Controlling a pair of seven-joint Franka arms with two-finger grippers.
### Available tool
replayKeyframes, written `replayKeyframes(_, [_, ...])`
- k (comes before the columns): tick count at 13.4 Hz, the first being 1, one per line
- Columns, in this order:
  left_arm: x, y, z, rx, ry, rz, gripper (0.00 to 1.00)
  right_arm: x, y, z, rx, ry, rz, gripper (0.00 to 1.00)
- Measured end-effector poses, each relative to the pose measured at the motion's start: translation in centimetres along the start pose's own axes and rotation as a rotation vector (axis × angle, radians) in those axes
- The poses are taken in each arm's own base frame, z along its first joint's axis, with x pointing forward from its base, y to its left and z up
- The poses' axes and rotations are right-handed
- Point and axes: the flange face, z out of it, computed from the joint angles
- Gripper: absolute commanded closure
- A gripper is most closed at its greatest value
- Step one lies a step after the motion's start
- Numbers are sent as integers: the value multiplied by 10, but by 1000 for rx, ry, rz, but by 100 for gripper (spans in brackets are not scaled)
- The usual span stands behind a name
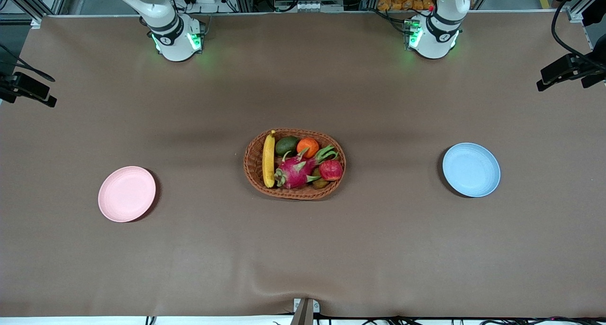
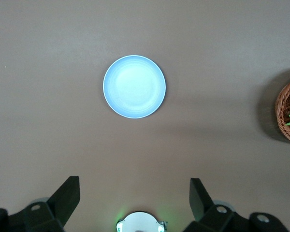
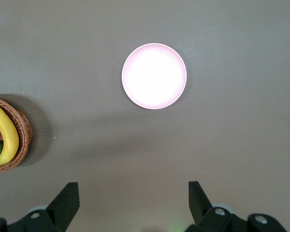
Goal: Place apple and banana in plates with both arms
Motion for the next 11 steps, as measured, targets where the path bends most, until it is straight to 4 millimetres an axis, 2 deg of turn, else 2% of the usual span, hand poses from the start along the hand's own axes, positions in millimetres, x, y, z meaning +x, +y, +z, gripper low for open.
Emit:
replayKeyframes(7, [0, -3, 1, 3, -4, 3, 0, 0, 0, 0, 0, 3, 0, 0])
replayKeyframes(11, [2, -2, 7, 3, -30, 22, 0, 0, -2, 0, 0, 2, -3, 0])
